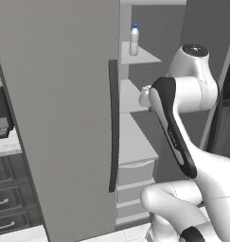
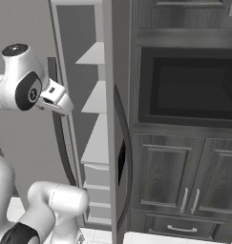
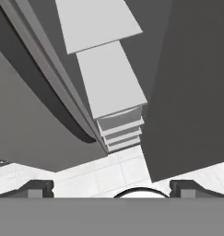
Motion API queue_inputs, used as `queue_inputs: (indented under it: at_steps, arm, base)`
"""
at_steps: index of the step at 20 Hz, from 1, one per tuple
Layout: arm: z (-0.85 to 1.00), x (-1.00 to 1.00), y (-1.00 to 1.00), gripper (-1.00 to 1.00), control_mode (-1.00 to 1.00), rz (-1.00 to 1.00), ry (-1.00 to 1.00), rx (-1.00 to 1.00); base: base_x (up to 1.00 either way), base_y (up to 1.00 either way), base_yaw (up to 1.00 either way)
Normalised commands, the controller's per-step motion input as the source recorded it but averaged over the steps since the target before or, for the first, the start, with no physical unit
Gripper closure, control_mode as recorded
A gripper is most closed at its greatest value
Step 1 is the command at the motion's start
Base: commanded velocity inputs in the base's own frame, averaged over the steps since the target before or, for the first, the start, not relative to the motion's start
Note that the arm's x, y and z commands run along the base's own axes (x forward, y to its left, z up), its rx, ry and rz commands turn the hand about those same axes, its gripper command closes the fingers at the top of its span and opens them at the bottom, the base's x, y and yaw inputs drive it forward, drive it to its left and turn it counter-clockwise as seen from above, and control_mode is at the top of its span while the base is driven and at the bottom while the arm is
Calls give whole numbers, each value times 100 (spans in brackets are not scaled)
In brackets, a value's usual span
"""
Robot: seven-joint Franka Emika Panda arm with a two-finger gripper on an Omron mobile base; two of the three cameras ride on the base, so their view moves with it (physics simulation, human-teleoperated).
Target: Take the bottled waters from the counter and place them in the freezer to freeze. Close the freezer door after placing the bottles.
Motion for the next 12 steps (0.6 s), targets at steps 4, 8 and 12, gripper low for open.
queue_inputs:
  at_steps: [4, 8, 12]
  arm:
    - [-72, -43, 4, -100, -100, 3, 19, -2]
    - [-58, -27, 0, -100, -100, 6, 14, 0]
    - [-50, -11, 0, -100, -100, 11, 10, 0]
  base:
    - [0, 0, 0]
    - [0, 0, 0]
    - [0, 0, 0]
